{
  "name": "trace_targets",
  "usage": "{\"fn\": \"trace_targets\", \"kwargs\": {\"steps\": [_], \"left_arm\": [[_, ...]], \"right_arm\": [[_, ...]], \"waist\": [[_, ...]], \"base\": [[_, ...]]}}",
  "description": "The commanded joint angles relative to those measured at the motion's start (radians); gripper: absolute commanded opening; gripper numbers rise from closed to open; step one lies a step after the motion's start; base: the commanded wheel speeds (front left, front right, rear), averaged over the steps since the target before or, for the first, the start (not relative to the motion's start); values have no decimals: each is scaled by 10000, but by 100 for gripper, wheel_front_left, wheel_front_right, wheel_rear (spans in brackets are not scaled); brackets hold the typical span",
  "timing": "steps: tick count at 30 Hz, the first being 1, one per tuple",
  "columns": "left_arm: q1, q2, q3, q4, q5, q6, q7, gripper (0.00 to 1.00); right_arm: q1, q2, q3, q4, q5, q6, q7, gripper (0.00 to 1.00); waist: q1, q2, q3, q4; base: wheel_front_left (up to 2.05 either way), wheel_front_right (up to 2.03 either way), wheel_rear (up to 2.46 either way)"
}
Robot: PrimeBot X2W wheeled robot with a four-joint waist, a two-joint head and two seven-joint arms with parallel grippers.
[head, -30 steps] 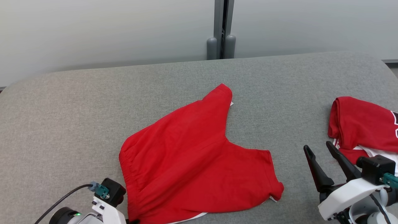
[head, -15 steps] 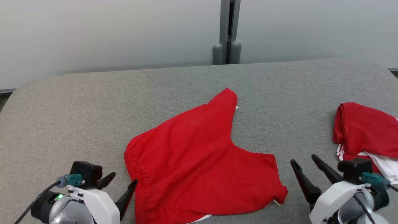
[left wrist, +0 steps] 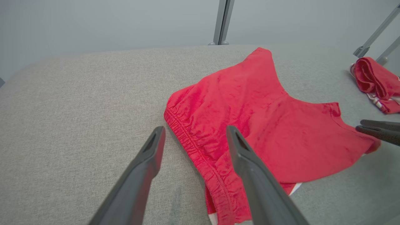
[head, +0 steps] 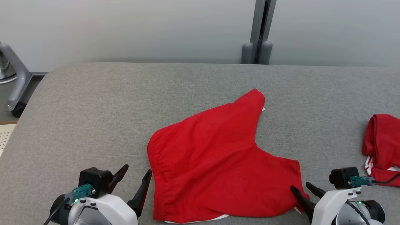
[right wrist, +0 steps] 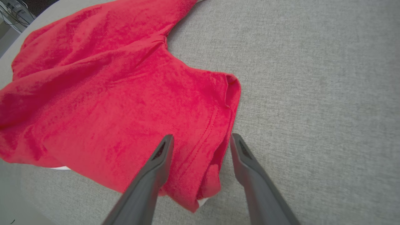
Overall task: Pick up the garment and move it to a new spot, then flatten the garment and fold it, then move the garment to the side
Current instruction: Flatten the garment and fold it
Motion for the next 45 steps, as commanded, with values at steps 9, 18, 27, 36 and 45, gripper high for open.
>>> {"fn": "trace_targets", "kwargs": {"steps": [9,18,27,36,45], "left_arm": [[-232,-120,-100,335,36,-211,-102,100],[-439,-281,-216,420,148,-276,-159,100],[-339,-570,-307,710,74,-350,-408,100],[-410,-638,-343,893,36,-417,-426,100],[-467,-561,-385,960,-9,-467,-321,100]], "right_arm": [[-155,44,-234,-105,38,1,-302,0],[-451,10,-596,73,32,0,-334,0],[595,223,-1375,-605,-60,1,4,100],[1429,683,-1787,-1443,-176,1,1405,100],[1531,1112,-1982,-1614,-497,1,2045,13]], "waist": [[0,0,46,286],[0,0,189,435],[0,0,90,498],[0,0,116,471],[0,0,135,619]], "base": [[0,0,0],[0,0,0],[0,0,0],[0,0,0],[0,0,0]]}}
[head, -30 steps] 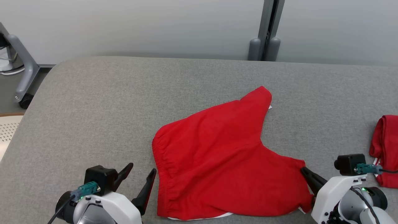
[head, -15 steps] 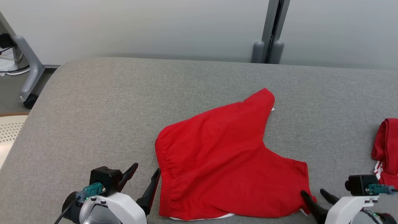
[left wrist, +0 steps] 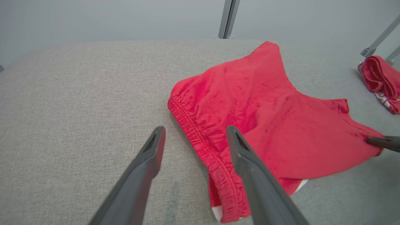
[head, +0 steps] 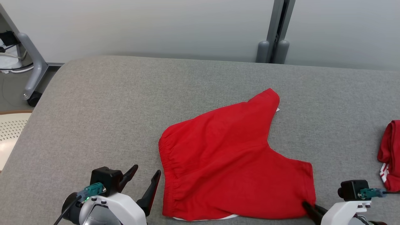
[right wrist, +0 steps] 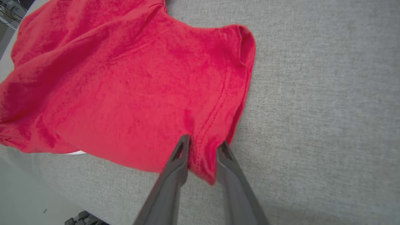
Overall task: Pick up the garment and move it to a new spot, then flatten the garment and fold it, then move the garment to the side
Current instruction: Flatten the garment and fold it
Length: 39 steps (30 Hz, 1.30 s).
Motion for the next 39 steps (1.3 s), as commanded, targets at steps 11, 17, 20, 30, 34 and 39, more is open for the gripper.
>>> {"fn": "trace_targets", "kwargs": {"steps": [11,17,20,30,34,39], "left_arm": [[-133,74,-4,-25,-40,21,17,100],[-293,59,-47,-40,14,-34,76,100],[-408,-19,-101,5,73,-86,106,100],[-361,-213,-36,323,52,-135,-299,100],[-270,-349,206,476,127,-31,-936,100],[109,-582,1077,660,6,354,-2466,100]], "right_arm": [[-448,126,-269,7,-257,1,-386,0],[-1388,17,-282,662,28,1,-328,5],[-2062,-132,-347,1471,255,1,-325,21],[-2641,-385,-13,2474,604,1,-834,100],[-2406,-512,108,2157,775,1,-1318,100],[-1930,-710,-11,808,829,0,-2563,100]], "waist": [[0,-1,77,39],[0,-1,264,-6],[0,-1,420,66],[0,-1,223,101],[0,-1,-86,-71],[0,-1,-702,-494]], "base": [[0,0,0],[0,0,0],[0,0,0],[0,0,0],[0,0,0],[0,0,0]]}}
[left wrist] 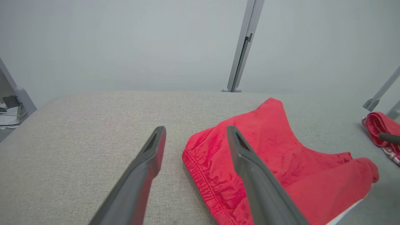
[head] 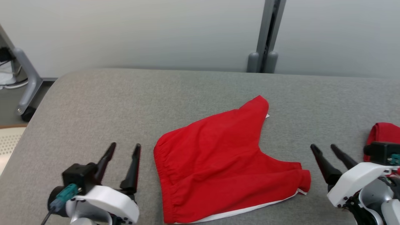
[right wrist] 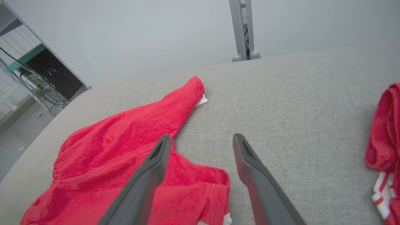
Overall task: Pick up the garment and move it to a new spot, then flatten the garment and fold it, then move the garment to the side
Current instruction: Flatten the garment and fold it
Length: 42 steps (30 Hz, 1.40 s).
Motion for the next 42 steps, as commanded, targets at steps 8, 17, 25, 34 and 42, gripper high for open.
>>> {"fn": "trace_targets", "kwargs": {"steps": [8,17,25,34,42], "left_arm": [[506,169,1183,-220,191,289,-993,100],[1359,-248,2006,-223,1086,473,-1134,100],[2049,-993,2423,-63,1432,-102,-1141,100],[1804,-1142,2560,44,1703,-435,-1129,100],[1909,-1205,2467,77,1568,-533,-964,100]], "right_arm": [[593,120,-508,-2140,-597,1,-1602,100],[2270,383,-666,-2943,-1000,1,-3198,100],[2665,386,-382,-2152,-1286,1,-3821,100],[2288,236,-237,-1858,-1326,1,-3729,100],[2470,-26,5,-1453,-1386,1,-3134,100]], "waist": [[0,-1,-539,-816],[0,-1,-585,-959],[0,-1,-498,-1019],[0,-1,-492,-973],[0,-1,-491,-890]], "base": [[0,0,0],[0,0,0],[0,0,0],[0,0,0],[0,0,0]]}}
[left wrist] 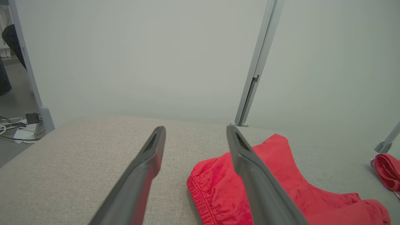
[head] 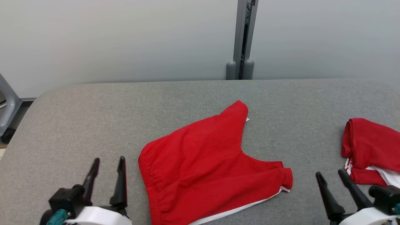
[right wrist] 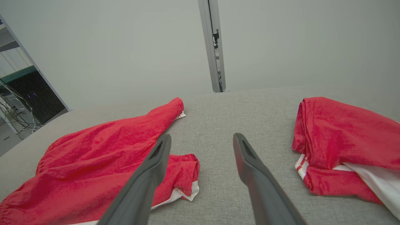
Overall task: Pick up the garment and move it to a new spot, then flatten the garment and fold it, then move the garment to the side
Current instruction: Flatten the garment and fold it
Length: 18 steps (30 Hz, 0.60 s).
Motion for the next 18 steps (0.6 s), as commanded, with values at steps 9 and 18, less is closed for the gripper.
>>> {"fn": "trace_targets", "kwargs": {"steps": [9,18], "left_arm": [[186,344,-1014,305,-567,-489,2297,100],[25,825,-1908,-65,-869,-918,4324,100]], "right_arm": [[-562,-817,1087,1467,337,1,1292,100],[-1824,-1242,2117,2749,705,1,1226,100]], "waist": [[0,-1,200,191],[0,-1,843,501]], "base": [[0,0,0],[0,0,0]]}}
